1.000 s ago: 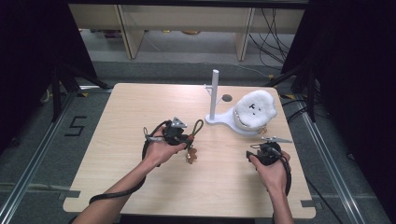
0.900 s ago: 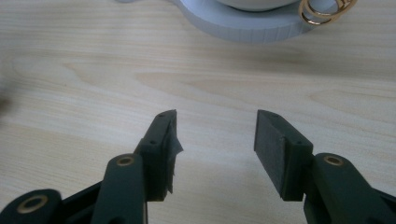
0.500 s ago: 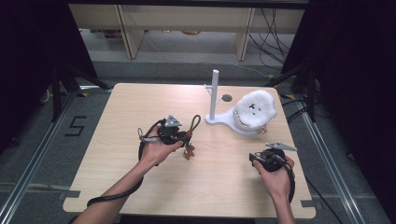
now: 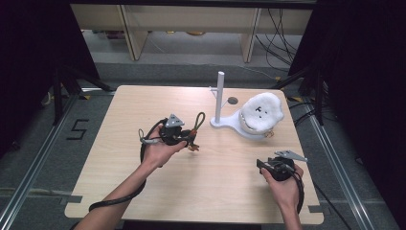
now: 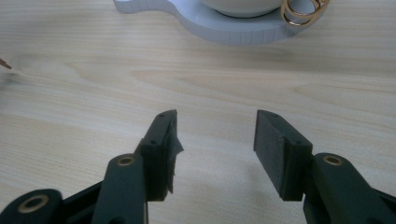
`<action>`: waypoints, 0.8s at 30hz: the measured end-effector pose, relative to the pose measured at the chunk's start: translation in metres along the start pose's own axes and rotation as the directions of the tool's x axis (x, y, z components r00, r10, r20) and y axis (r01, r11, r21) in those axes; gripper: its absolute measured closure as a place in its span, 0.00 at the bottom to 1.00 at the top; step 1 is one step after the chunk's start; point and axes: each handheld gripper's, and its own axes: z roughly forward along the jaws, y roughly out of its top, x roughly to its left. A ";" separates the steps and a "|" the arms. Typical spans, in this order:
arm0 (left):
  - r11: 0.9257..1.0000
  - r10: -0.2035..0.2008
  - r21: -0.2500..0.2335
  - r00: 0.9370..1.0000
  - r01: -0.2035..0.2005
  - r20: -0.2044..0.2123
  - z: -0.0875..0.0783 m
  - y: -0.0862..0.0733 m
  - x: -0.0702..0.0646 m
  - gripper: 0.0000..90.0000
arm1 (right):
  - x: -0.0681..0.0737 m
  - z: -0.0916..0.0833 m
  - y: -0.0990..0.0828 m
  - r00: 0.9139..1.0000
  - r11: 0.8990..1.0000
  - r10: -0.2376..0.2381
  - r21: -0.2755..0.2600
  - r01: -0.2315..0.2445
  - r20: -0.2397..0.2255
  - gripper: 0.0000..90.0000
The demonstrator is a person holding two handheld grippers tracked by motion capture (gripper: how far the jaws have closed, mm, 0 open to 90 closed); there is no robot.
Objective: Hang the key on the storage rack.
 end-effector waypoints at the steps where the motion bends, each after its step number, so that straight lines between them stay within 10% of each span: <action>1: 1.000 -0.001 0.003 1.000 0.001 0.001 0.000 0.001 0.000 0.76 | -0.001 0.001 -0.001 1.000 1.000 -0.004 -0.008 0.004 -0.008 0.56; 24: 0.997 0.041 -0.069 0.999 -0.041 -0.013 -0.008 0.023 -0.001 0.76 | -0.001 -0.001 -0.005 1.000 0.998 0.008 -0.065 -0.008 0.002 0.56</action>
